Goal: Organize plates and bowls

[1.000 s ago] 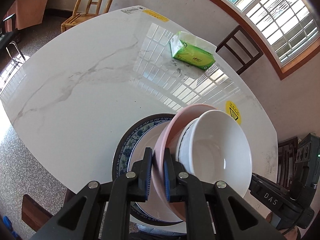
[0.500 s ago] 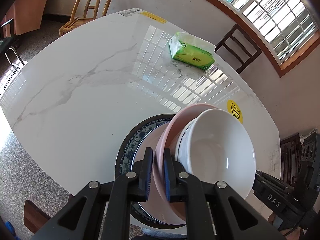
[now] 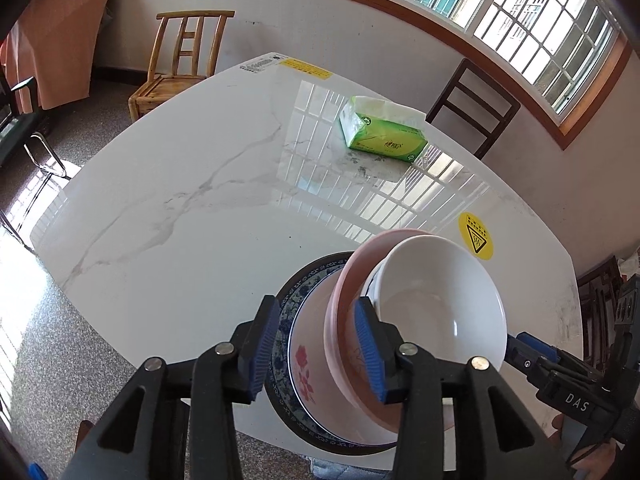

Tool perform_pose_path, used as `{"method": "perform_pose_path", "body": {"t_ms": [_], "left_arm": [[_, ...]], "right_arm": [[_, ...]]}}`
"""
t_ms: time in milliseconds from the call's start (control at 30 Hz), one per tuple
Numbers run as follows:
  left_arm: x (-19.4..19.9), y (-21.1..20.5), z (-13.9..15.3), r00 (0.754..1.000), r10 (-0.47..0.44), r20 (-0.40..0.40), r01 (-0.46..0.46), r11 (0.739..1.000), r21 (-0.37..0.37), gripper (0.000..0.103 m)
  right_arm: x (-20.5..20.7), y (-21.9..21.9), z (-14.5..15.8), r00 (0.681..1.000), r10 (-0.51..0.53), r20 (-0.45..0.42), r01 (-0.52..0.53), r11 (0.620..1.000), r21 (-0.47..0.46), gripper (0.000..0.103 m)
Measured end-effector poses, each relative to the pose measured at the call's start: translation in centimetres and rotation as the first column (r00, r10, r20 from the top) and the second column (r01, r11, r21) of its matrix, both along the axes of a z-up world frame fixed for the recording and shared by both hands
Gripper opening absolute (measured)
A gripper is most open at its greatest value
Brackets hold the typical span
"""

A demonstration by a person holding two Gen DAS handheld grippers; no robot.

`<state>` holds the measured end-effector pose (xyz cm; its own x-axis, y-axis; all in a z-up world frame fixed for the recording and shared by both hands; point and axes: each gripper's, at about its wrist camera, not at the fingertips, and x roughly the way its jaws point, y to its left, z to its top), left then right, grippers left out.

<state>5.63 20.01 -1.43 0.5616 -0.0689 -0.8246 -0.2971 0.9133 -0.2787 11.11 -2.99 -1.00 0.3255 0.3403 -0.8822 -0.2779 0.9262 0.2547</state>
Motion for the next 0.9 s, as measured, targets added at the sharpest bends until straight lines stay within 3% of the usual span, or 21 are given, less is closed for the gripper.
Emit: {"method": "perform_pose_path", "body": {"t_ms": [233,300,533,900], "left_arm": [[-3.0,-1.4,1.7,1.0,0.018,0.023,-0.021,0.988,0.154,0.057],[-4.0,-2.4,1.9,0.999,0.019,0.029,-0.025,0.978,0.206,0.058],[-6.5,-5.9,1.6,1.0,-0.001,0.028,-0.005,0.974,0.225,0.061],[-7.0,-10.1,0.9,0.998,-0.057,0.015,0.052,0.969,0.243,0.061]], "right_arm": [[-1.8,-1.8,1.0,0.999,-0.003,0.051,0.002,1.0,0.019,0.088],[-2.6,-2.1,1.2,0.998,0.003,0.068,-0.005,1.0,0.025,0.1],[-5.8,-2.0,1.2,0.992,0.048,0.119,-0.051,0.998,0.029,0.102],[-9.5,-1.4,-0.6,0.986,0.11,0.128,-0.107,0.994,-0.031,0.102]]}}
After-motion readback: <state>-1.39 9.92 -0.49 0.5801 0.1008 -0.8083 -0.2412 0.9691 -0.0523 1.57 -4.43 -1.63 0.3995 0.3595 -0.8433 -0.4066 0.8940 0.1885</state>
